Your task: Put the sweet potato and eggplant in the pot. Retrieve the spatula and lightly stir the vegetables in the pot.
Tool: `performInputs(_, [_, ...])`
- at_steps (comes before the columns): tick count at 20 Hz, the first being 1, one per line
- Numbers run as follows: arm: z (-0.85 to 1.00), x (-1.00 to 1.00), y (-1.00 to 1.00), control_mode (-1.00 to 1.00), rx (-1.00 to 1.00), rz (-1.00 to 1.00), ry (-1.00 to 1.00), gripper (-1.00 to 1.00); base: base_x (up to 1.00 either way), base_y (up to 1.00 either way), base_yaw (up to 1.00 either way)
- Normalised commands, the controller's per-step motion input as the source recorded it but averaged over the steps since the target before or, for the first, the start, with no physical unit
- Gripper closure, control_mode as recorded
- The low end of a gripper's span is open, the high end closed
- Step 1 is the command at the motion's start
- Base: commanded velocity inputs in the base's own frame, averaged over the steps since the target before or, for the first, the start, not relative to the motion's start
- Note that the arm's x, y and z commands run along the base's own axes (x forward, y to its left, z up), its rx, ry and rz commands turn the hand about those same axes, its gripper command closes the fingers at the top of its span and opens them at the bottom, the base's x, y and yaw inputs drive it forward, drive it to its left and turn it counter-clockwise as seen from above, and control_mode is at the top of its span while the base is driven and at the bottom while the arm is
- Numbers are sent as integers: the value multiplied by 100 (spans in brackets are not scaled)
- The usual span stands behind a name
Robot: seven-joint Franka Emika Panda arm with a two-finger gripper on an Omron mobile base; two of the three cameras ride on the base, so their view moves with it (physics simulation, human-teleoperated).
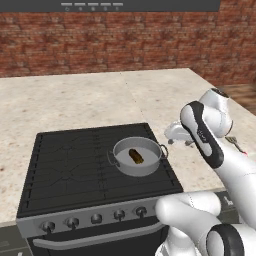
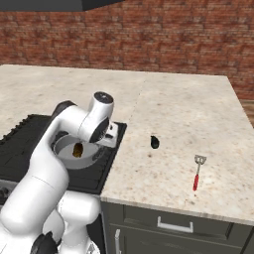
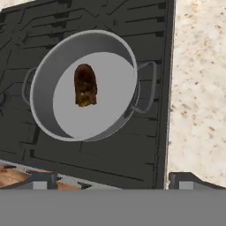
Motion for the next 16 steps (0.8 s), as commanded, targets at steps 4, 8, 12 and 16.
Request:
performInputs(4, [1,7,-55,-100,3,-10,-15,-100,0,0,0])
performInputs(8, [28,0,-4,-100,-4,-16,-29,-100,0,0,0])
performInputs(12, [9,20,-24,-100,-5,-7,-7,-100,0,0,0])
performInputs(16, [0,34,-14,-100,-7,-14,0,-100,0,0,0])
